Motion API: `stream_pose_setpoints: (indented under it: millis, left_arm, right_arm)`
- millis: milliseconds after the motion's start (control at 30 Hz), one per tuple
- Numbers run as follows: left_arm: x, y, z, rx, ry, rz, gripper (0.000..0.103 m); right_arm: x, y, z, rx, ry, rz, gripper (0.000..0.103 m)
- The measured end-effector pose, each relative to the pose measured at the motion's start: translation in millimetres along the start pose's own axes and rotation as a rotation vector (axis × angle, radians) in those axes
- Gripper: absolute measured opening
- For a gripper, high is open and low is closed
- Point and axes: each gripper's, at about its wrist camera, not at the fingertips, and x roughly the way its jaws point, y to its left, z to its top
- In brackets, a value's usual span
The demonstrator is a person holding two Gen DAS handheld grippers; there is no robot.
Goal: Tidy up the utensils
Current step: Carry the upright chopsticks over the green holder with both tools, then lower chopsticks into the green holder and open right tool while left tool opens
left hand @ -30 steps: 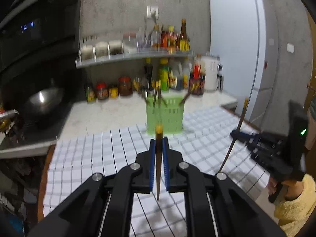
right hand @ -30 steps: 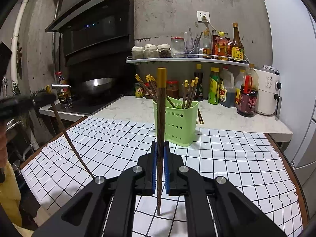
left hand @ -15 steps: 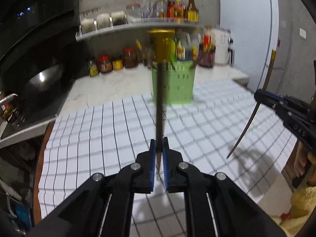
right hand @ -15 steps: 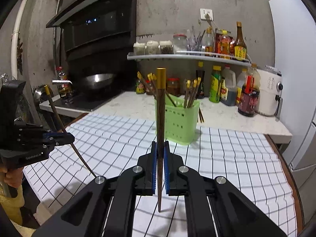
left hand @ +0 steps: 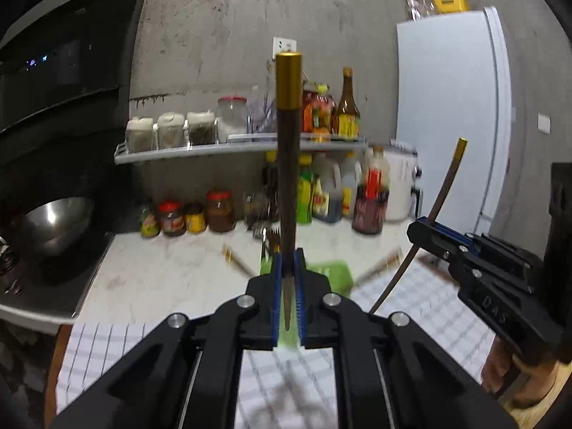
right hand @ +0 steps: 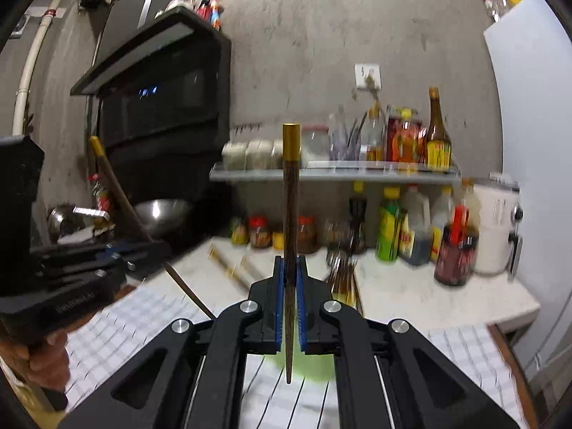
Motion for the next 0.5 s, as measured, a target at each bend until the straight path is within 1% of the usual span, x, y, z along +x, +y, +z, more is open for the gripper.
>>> stream_pose_setpoints:
  millis: [133,200,267,333,467,500]
  left_arm:
    - [25.3,6.3,27.5,-0.033,-0.067,-0.006,0.006]
    - [37.5,8.8,34.7,-0.04,-0.077,-0.011,0.006]
    - [55.0,9.9,36.2,-0.038,-0.064,-0.009,0.006]
    - [74.7,11.0,31.1,-0.035,-0.033,-0.009,0.006]
    - [94.4,18.4,20.6,-0.052,-0.027,0.011,0.006]
    - [99.1,21.3,19.5,-0.061,-0.023,0.006,0.006]
  right_arm:
    - [14.8,-9.2,22.5,0.002,-0.066,-0.022,0.007]
    - [22.1,-13.0,28.2,-0.003,-0.079,-0.035,0.007]
    - [33.9,-14.9,26.1,-0.022,-0.067,-0.054,0.007]
    - [46.4,-17.1,20.6,-0.033,-0.044,-0.063,0.007]
    - [63.5,-22.6,9.3,-0.026,-0.006,-0.068,0.007]
    - [66.3,-23.5,6.7,-0.025,0.003,-0.068,0.007]
